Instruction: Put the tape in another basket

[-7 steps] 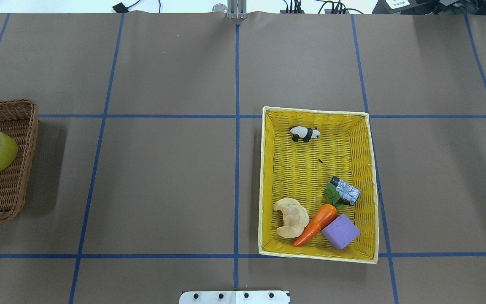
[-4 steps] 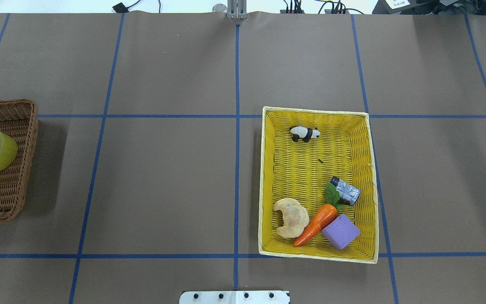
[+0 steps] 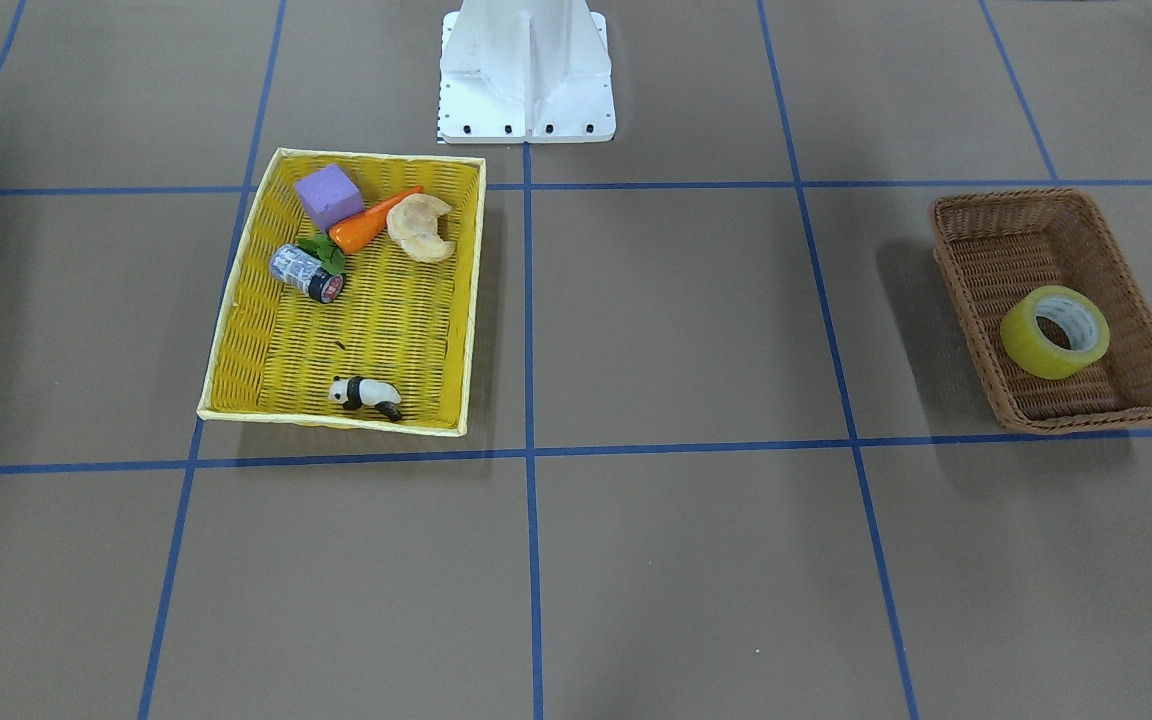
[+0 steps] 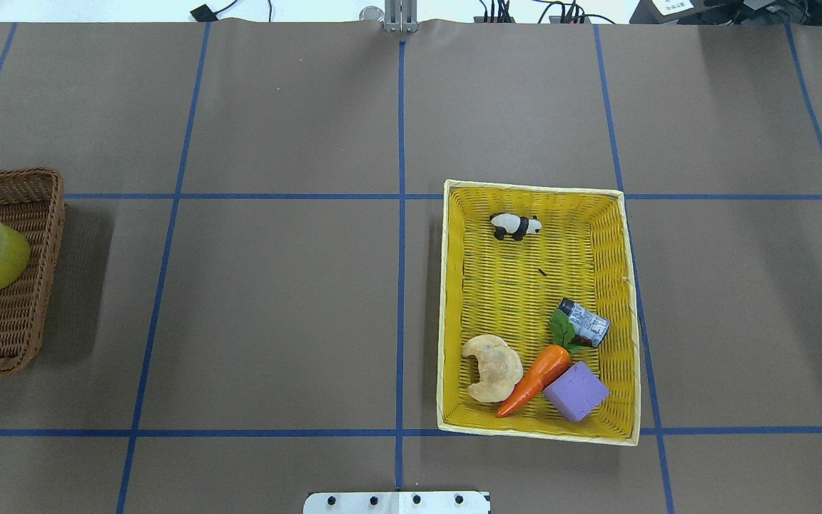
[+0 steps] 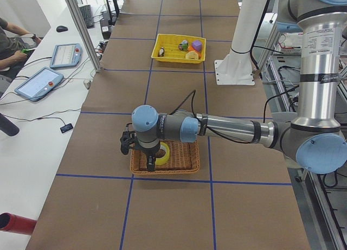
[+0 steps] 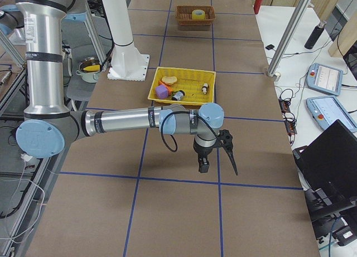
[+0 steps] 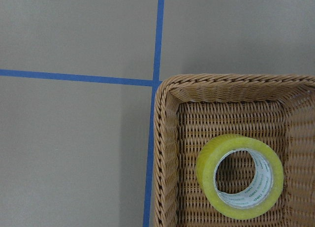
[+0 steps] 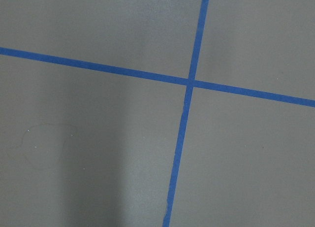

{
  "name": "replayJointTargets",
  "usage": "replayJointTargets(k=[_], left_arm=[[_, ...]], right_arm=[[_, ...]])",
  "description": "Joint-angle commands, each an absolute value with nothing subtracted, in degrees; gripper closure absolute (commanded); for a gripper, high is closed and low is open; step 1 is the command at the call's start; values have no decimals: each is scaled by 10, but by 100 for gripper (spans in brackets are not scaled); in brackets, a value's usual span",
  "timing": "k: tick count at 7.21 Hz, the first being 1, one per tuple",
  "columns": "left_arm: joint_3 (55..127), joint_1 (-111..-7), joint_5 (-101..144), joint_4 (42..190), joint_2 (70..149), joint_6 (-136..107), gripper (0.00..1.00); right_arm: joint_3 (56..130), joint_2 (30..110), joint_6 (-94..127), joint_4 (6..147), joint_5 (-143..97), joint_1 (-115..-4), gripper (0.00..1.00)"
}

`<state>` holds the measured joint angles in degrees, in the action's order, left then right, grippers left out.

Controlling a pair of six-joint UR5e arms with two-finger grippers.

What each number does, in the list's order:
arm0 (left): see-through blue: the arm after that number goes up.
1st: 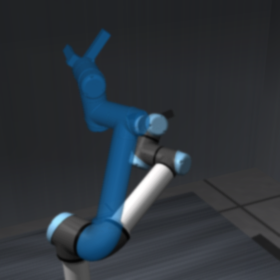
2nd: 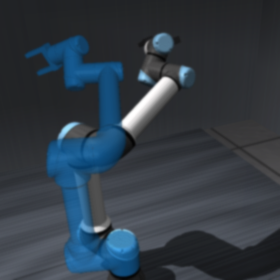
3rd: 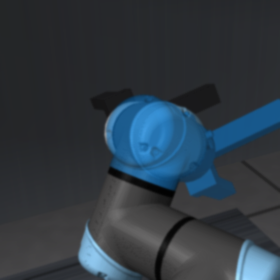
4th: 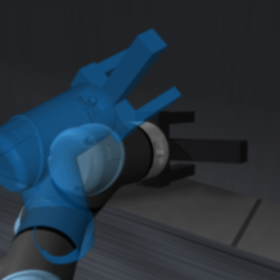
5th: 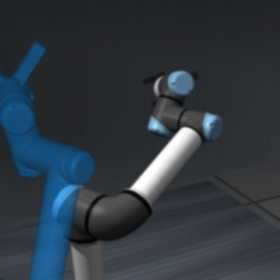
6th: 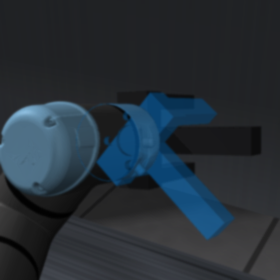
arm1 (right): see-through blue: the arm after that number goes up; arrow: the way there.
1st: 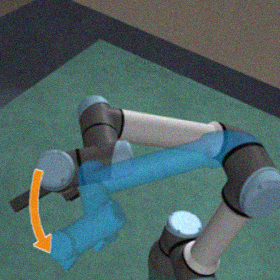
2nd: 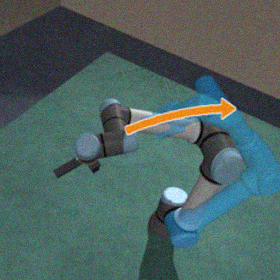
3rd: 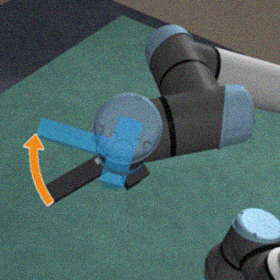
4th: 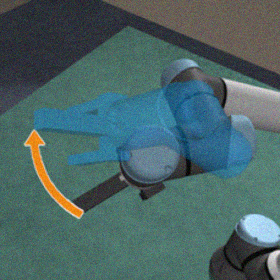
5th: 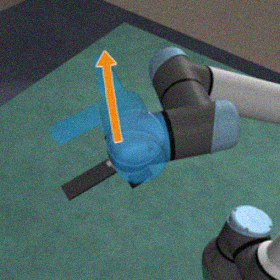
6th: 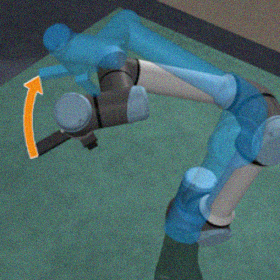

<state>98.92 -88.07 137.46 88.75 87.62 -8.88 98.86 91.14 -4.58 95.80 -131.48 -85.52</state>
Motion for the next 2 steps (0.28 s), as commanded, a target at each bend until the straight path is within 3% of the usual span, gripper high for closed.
replayJointTargets(k=[1,2], left_arm=[[988,-881,1375,887,876,-88,2],[990,-881,1373,887,877,-88,2]], right_arm=[[990,911,-46,958,-1315,-855,0],[990,911,-46,958,-1315,-855,0]])
